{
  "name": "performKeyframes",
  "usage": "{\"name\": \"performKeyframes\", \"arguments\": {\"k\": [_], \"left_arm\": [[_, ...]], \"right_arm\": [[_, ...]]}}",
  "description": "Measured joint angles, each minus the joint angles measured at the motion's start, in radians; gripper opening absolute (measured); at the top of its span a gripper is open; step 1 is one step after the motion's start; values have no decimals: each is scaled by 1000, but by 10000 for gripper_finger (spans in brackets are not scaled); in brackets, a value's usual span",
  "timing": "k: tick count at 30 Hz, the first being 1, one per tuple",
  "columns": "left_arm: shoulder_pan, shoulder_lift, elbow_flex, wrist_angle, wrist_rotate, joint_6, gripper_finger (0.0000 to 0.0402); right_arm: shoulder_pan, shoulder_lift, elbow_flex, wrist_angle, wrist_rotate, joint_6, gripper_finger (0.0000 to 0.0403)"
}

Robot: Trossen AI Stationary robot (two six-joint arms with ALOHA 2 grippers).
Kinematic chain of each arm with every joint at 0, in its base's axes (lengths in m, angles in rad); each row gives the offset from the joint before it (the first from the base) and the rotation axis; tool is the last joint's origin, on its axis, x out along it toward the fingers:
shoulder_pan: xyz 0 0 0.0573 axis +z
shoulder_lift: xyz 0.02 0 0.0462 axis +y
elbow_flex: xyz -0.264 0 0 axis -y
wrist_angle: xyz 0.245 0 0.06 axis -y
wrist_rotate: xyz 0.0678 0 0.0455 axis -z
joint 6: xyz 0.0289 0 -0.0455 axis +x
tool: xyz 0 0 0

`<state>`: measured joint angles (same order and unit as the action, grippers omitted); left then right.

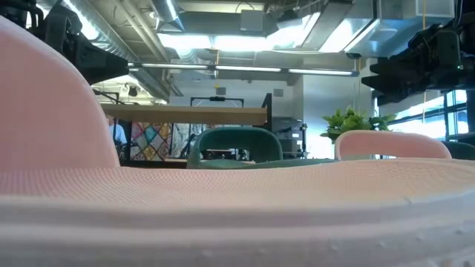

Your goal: Pick and place slides into the shelf

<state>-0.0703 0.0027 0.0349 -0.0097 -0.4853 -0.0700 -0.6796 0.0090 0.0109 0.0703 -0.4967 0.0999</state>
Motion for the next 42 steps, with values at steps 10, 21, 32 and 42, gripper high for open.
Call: {"name": "performKeyframes", "arguments": {"k": [10, 21, 32, 42], "left_arm": [[0, 0, 0, 0, 0, 0, 169], [0, 0, 0, 0, 0, 0, 169], [0, 0, 0, 0, 0, 0, 169], [0, 0, 0, 0, 0, 0, 169]], "right_arm": [[0, 0, 0, 0, 0, 1, 259], [0, 0, 0, 0, 10, 2, 259], [0, 0, 0, 0, 25, 212, 259], [0, 0, 0, 72, -20, 178, 259]]}}
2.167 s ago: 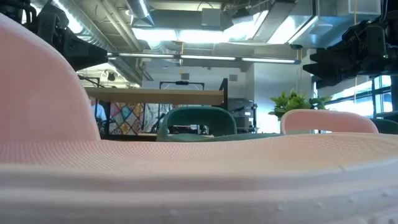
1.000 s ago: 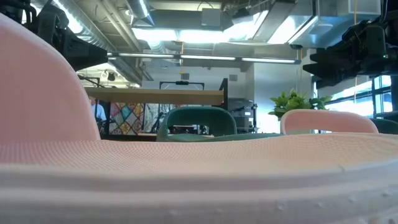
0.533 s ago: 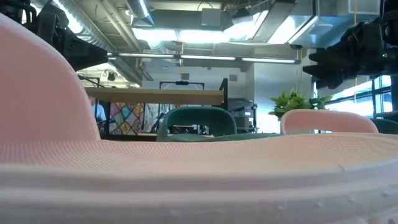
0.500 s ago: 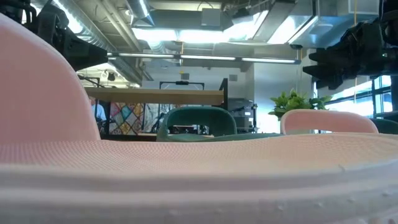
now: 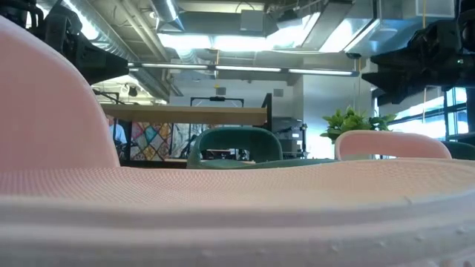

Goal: Pick and place slides into the shelf
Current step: Put the right light blue slide on the shelf

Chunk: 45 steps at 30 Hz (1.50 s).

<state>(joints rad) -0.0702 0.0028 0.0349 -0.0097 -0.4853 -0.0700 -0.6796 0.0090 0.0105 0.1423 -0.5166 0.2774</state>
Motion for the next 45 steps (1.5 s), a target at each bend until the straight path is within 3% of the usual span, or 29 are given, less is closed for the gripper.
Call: {"name": "performKeyframes", "arguments": {"k": [6, 10, 19, 24, 27, 31, 35, 41, 45], "left_arm": [[0, 0, 0, 0, 0, 0, 169], [0, 0, 0, 0, 0, 0, 169], [0, 0, 0, 0, 0, 0, 169], [0, 0, 0, 0, 0, 0, 169], [0, 0, 0, 0, 0, 0, 169], [0, 0, 0, 1, -1, 0, 169], [0, 0, 0, 1, -1, 0, 169], [0, 0, 0, 1, -2, 0, 169], [0, 0, 0, 1, -2, 1, 169]], "right_arm": [[0, 0, 0, 29, -10, 112, 259], [2, 1, 19, 10, -26, 0, 259], [45, 127, 371, -437, 286, -261, 259], [111, 288, 543, -522, 429, -160, 259], [166, 405, 621, -521, 453, -194, 259], [271, 605, 738, -626, 602, -261, 259], [416, 830, 872, -871, 784, -268, 259], [702, 1073, 994, -1153, 972, -74, 259], [892, 1180, 1001, -1227, 1081, 72, 259]]}}
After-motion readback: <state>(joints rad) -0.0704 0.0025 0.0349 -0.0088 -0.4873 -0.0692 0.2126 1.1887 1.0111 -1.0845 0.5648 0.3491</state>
